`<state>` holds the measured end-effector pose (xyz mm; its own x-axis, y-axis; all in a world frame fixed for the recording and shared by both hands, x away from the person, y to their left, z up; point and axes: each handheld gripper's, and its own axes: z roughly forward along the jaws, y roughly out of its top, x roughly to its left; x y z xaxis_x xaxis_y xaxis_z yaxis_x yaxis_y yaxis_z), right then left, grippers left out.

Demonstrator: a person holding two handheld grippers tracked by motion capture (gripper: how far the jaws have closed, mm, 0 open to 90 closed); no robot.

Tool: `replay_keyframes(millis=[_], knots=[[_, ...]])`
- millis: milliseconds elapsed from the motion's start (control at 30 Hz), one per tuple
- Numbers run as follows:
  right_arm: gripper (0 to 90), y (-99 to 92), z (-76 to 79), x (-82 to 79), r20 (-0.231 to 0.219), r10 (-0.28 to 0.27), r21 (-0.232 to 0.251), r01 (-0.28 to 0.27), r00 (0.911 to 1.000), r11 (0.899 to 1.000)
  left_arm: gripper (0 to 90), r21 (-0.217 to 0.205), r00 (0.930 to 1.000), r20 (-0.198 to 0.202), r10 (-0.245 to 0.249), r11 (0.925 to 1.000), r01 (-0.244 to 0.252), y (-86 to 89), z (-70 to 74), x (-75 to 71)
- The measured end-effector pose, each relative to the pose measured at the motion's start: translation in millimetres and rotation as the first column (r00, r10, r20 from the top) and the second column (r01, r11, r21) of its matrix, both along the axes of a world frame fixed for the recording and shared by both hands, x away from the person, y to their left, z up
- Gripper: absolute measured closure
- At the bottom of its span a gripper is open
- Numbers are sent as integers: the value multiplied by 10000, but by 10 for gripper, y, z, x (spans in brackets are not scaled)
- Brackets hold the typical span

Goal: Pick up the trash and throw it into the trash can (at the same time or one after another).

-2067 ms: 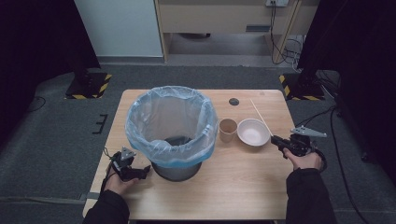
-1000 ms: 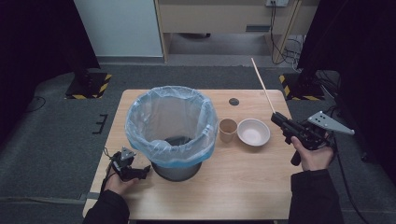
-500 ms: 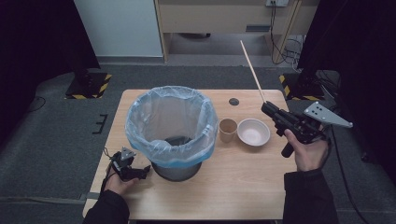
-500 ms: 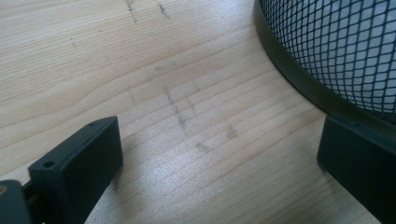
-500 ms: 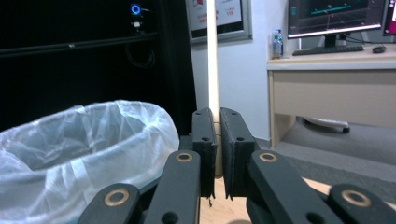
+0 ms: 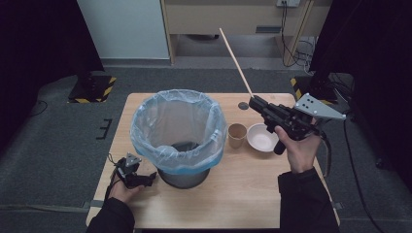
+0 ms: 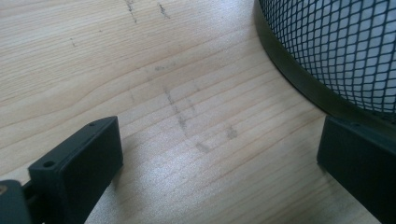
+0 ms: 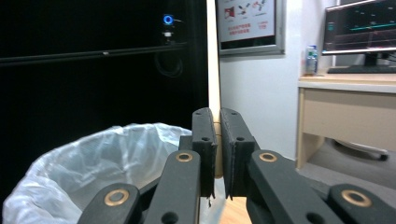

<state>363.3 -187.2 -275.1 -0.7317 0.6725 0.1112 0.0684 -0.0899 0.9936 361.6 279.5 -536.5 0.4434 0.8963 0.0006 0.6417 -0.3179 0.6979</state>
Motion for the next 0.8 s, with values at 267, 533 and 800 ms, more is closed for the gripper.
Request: replay_keyframes(millis=[267, 533, 800], knots=[[856, 251, 93, 24, 84, 532, -73, -532, 9985, 9986, 0, -1, 10000, -3, 1, 10000, -1, 0, 0, 0], [856, 500, 159, 47, 58, 1025, -127, -1024, 9947, 9947, 0, -31, 10000, 13, 25, 10000, -25, -2, -1, 0], [856, 769, 141, 103, -62, 1398, -196, -1399, 9902, 9900, 0, -30, 10000, 10, 25, 10000, -25, -2, -1, 0]])
